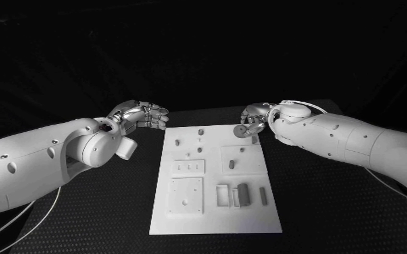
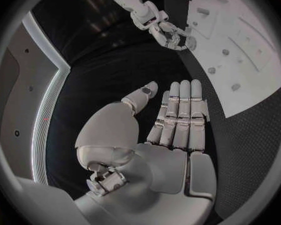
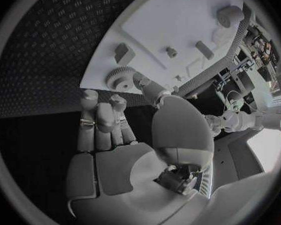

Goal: Assemble the parts on the task board

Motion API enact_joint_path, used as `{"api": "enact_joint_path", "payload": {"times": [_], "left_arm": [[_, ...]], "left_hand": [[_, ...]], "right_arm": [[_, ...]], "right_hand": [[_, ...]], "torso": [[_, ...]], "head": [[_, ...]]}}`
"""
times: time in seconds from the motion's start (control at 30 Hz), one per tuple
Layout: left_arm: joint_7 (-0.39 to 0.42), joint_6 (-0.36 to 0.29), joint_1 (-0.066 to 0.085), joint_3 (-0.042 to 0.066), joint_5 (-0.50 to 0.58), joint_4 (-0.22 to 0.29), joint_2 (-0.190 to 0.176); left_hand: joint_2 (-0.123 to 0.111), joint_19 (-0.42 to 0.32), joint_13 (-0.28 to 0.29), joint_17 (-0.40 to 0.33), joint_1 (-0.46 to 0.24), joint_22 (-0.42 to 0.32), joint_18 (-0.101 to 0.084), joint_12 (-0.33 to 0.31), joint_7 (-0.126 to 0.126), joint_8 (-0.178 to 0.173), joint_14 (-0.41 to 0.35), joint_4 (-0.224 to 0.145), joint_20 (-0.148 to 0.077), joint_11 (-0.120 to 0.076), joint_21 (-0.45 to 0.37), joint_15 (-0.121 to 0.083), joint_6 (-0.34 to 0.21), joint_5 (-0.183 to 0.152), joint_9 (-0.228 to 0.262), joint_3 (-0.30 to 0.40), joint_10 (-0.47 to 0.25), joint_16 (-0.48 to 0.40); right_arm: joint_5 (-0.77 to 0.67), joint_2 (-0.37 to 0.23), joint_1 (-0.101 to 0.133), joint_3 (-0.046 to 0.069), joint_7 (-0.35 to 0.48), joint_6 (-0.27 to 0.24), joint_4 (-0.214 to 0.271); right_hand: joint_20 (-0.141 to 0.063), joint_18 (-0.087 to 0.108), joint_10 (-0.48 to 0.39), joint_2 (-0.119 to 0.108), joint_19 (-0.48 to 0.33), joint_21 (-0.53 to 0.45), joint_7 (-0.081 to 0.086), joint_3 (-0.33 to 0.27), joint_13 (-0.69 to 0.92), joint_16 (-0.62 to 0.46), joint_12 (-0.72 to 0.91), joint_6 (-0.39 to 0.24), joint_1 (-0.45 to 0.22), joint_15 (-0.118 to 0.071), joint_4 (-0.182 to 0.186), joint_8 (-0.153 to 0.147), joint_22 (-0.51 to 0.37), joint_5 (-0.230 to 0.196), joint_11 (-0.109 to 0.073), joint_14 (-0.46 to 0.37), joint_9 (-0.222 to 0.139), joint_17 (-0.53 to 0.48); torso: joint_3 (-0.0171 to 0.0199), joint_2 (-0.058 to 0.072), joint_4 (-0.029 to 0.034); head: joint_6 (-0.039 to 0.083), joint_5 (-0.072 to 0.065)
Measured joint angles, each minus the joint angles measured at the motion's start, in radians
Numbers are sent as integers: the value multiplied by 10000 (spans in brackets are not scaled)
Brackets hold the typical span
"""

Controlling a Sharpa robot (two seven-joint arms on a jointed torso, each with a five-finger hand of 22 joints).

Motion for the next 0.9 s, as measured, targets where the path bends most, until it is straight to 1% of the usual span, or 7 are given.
{"api": "enact_joint_path", "payload": {"times": [0.27, 0.33, 0.4, 0.43, 0.63, 0.73, 0.9], "left_arm": [[1, 10, 0, -1, -5, -5, -6], [1, 14, 0, -1, -8, 8, -11], [1, 18, 0, -1, -11, 17, -12], [1, 20, 0, -1, -13, 19, -12], [1, 29, 0, -1, -20, 33, -17], [1, 32, 0, -1, -22, 54, -21], [0, 38, 0, -1, -29, 94, -36]], "left_hand": [[0, 0, 8, 9, 0, 4, 0, 0, 0, 0, 0, 0, 0, 0, -38, 0, 0, 0, -10, 0, 0, 0], [0, 0, 8, 9, 0, 4, 1, 0, 0, 0, 0, 0, 0, 0, -38, 0, 0, 0, -10, 0, 0, 0], [0, 0, 8, 9, 0, 4, 0, 0, 0, 0, 0, 0, 0, 0, -38, 0, 0, 0, -10, 0, 0, 0], [0, 0, 7, 8, 0, 4, 1, 0, 0, 0, 0, 0, 0, 0, -38, 0, 0, 0, -10, 0, 0, 0], [0, 0, 7, 18, 0, 3, 0, 0, 0, 0, 0, 0, 0, 0, -38, 0, 0, 0, -9, 0, 0, 0], [0, 0, 7, 18, 0, 3, 0, 0, 0, 0, 0, 0, 0, 0, -38, 0, 0, 0, -9, 0, 0, 0], [0, 0, 15, 17, 0, 2, 0, 0, 0, 0, 0, 0, 0, 0, -38, 0, 0, 0, -18, 0, 0, 0]], "right_arm": [[-42, 162, -40, 6, 39, -24, -318], [-41, 199, -47, 6, 59, -40, -360], [-25, 221, -48, 6, 75, -48, -372], [-11, 234, -48, 5, 87, -53, -379], [41, 343, -49, 5, 144, -49, -480], [54, 386, -54, 5, 164, -41, -520], [70, 415, -123, 2, 187, -14, -552]], "right_hand": [[2, -1, -35, 52, -2, -1, -19, 0, -34, 0, 44, -47, -52, 35, 0, 0, 0, 0, 33, -33, -1, 11], [16, -1, -36, 194, -16, -1, -19, 0, -58, 0, 60, -48, -54, 35, 0, 0, 0, 0, 34, -33, -1, 11], [17, -2, -36, 212, -16, -1, -20, 0, -77, 0, 103, -49, -51, 35, 0, 0, 0, 0, 34, -33, -1, 17], [17, 0, -37, 306, -16, -1, -20, 0, -94, 0, 103, -49, -75, 35, 0, 0, 0, 0, 35, -33, -1, 21], [19, 0, -37, 533, -17, 39, -22, -19, -168, 0, 153, -44, -99, 35, -19, 6, 0, 0, 36, -32, 25, 21], [52, 0, -53, 688, -50, 39, -125, -41, -217, 0, 200, 63, -152, 12, -42, 83, 0, 0, 51, -55, 60, 21], [34, -1, -108, 914, -105, 40, -315, -67, -319, 0, 270, 256, -162, -17, -180, 307, 0, 0, 2, -85, 152, 20]], "torso": [[-7, 0, 0], [-7, 2, 0], [-6, 3, 1], [-6, 4, 1], [-6, 7, 7], [-5, 9, 7], [0, 10, 7]], "head": [[-29, -13], [-29, -19], [-26, -22], [-24, -23], [-63, -5], [-81, 2], [-124, 22]]}}
